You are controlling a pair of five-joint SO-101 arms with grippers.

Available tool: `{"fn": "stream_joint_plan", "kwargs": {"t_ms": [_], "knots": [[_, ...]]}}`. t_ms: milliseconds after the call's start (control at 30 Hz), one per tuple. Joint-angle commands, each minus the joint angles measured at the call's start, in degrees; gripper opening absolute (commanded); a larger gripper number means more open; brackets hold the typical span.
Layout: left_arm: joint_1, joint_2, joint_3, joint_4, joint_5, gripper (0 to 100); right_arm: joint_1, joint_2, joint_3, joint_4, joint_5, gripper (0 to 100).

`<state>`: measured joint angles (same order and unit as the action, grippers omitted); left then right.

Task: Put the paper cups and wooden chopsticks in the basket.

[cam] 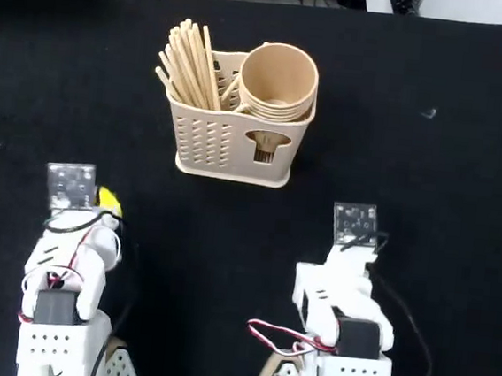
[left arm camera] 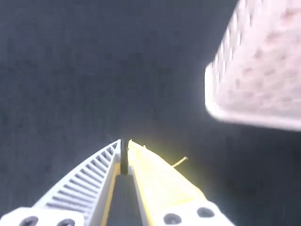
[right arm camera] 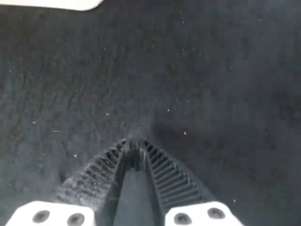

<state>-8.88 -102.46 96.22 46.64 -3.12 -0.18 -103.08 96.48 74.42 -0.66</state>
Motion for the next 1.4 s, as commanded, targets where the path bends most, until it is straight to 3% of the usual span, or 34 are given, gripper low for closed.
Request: {"fn": "stream_joint_plan", "kwargs": {"t_ms": [0,167,367,567,700,967,1367], "knots": [[0.84,-0.26,1.27,12.84,-2.99,3,1.58,-5.41,0.04,0.35,-0.35,1.4],[1.10,-0.26,1.19,23.74,-2.99,3,1.49,-5.49,0.04,0.35,-0.35,1.2],[0.75,-0.26,1.19,25.41,-2.46,3,1.49,-5.49,0.04,0.35,-0.35,1.2],[1.19,-0.26,1.19,25.49,16.18,3,1.49,-5.49,0.04,0.35,-0.35,1.2],[0.48,-0.26,1.19,25.49,14.33,3,1.49,-5.49,0.04,0.35,-0.35,1.2],[-8.66,-0.26,1.19,25.23,12.66,3,1.49,-5.49,0.04,0.35,-0.35,1.2],[-9.01,-0.26,1.19,25.23,12.66,3,1.49,-5.49,0.04,0.35,-0.35,1.2]]}}
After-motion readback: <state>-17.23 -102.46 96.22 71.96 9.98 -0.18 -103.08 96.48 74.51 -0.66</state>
